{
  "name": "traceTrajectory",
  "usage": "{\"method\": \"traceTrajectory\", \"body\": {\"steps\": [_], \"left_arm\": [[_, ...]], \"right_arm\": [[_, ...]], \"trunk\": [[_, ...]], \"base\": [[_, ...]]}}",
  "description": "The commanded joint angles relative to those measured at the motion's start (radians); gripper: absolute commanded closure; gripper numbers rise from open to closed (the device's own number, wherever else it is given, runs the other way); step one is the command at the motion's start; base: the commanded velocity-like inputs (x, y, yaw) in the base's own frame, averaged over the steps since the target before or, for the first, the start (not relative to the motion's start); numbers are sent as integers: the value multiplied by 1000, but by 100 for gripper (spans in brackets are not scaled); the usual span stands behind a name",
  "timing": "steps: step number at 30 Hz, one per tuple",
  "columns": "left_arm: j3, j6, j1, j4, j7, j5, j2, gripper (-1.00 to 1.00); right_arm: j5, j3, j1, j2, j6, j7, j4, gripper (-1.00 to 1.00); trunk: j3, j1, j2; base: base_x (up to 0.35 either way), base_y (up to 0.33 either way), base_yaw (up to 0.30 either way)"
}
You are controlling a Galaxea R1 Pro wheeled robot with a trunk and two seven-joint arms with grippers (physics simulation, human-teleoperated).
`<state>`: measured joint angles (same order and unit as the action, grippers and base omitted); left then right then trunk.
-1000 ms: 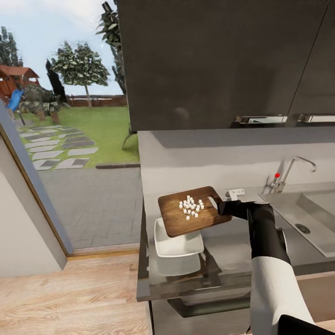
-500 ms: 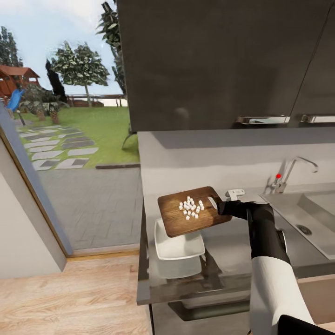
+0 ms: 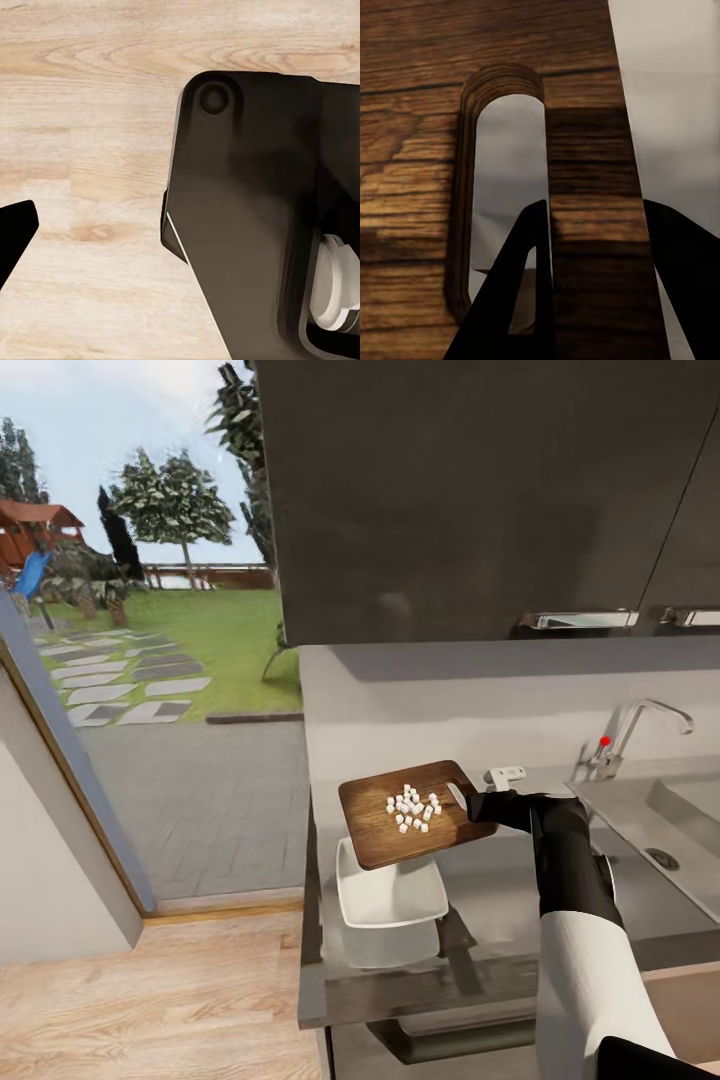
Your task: In the kitchen, take the Vidalia onion out of the sink, dice it on the chopping board with the paring knife, put the diced onion into the bowl on the countertop, then place both the paring knife and the chopping board into the sink.
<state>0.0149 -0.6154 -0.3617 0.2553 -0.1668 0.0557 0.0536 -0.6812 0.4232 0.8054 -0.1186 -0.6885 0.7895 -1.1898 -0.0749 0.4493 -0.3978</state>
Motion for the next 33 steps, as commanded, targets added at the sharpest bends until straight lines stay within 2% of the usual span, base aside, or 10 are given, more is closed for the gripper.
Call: {"method": "traceTrajectory", "body": {"steps": [1,21,33], "left_arm": [[2,-1,0,2,0,6,0,-100],[2,-1,0,2,-1,6,0,-100],[2,-1,0,2,0,6,0,-100]], "right_arm": [[-9,3,1,-1,-1,10,-1,100],[-8,3,1,-5,3,8,-1,100],[-3,4,1,-6,4,12,6,100]], "trunk": [[-2,1,-2],[-2,1,-2],[-2,1,-2]], "base": [[0,117,0],[11,116,0],[3,10,0]]}}
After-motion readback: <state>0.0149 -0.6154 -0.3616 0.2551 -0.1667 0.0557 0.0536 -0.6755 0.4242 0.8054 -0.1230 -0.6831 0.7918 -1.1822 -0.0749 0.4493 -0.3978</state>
